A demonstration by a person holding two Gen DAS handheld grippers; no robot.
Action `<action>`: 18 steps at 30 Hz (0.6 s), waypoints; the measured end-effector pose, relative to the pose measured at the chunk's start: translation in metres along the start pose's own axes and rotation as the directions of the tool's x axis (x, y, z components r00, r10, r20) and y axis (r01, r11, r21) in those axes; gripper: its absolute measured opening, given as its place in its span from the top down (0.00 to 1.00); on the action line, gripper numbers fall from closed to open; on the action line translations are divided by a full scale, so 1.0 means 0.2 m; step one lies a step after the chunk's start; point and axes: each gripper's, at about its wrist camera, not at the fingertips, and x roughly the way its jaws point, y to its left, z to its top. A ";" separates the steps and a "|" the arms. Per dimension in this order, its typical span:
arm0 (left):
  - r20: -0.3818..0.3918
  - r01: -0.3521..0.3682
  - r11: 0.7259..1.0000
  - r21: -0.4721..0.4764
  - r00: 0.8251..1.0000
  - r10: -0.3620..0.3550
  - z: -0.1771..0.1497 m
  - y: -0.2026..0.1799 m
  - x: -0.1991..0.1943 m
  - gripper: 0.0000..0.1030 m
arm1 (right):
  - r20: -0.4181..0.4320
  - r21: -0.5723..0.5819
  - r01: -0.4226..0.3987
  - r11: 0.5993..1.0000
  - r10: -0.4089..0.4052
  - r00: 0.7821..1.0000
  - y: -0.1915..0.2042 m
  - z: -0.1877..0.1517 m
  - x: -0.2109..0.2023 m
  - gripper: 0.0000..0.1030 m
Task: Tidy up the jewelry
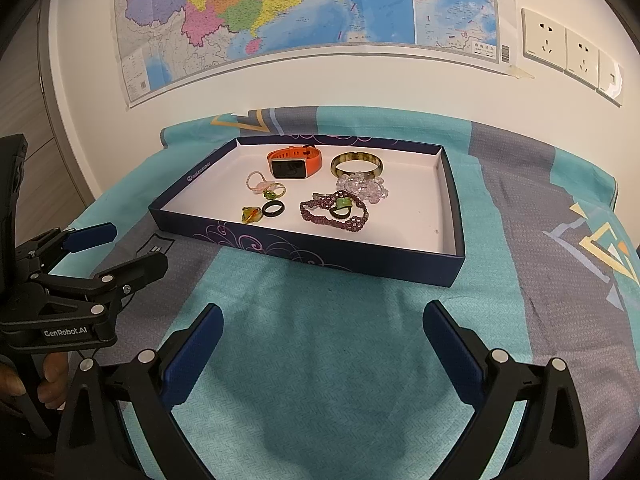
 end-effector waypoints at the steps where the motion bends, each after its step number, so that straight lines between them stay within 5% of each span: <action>1: 0.000 -0.001 1.000 0.001 1.000 0.001 0.00 0.00 0.00 0.05 | 0.000 0.000 -0.001 1.000 0.001 1.000 0.00 0.00 0.00 0.06; 18: -0.002 -0.002 1.000 0.002 1.000 0.002 0.00 0.00 0.00 0.05 | 0.002 0.001 -0.002 1.000 0.002 1.000 0.00 0.00 0.00 0.06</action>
